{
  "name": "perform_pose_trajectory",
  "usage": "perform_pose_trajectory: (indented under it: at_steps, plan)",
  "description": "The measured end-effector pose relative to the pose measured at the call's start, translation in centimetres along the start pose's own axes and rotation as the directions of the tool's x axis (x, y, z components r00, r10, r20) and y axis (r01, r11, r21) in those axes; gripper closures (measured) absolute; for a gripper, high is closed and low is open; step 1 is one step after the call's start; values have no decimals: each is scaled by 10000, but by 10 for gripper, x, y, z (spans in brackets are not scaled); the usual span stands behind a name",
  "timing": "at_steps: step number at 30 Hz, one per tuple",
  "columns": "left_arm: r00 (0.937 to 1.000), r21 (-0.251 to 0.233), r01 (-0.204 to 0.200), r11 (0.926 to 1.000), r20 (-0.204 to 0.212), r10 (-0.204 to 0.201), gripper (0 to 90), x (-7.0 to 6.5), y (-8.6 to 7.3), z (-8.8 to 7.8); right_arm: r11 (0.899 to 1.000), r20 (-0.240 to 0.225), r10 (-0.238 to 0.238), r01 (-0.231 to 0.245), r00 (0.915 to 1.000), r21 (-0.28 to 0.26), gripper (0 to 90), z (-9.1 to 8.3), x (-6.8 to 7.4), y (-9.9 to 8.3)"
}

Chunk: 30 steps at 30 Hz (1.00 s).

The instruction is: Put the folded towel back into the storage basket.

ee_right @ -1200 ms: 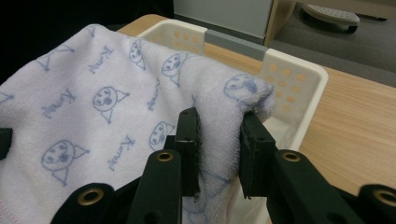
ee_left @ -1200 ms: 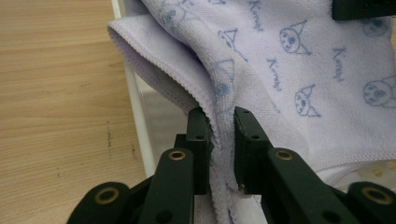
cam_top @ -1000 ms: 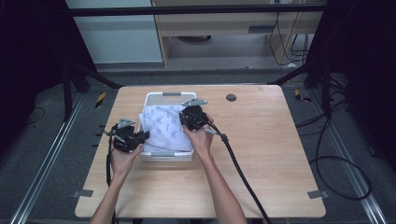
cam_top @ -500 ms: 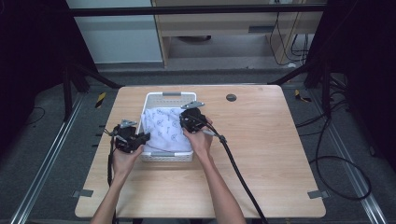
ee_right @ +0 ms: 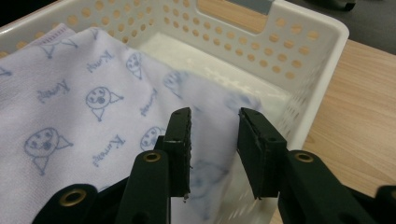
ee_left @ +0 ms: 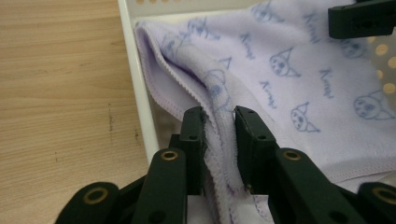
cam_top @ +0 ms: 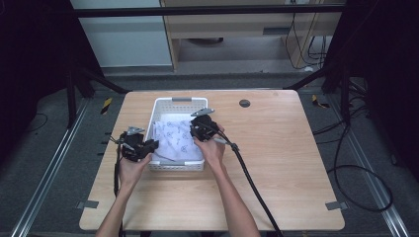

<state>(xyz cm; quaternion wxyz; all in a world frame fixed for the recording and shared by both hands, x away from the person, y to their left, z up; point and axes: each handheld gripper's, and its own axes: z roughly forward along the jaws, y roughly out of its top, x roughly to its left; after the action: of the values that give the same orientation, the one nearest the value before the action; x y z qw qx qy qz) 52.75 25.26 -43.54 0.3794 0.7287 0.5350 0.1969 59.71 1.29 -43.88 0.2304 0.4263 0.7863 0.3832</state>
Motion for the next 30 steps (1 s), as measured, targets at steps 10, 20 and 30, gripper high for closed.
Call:
perform_pose_trajectory:
  at_steps: [10,20,30]
  plan:
    - [9995,-783,298,9965,155,-286,692,3,8,-19,9990,-120,-65,59,9999,-445,613,-13,-1,4]
    - [9992,-1165,87,9932,389,-42,632,-5,10,-29,9956,-532,-78,28,9986,-937,494,-44,-4,7]
    - [9971,-1785,-376,9832,583,487,498,-20,7,-42,9882,-1124,-76,-98,9936,-1529,196,-82,-13,-9]
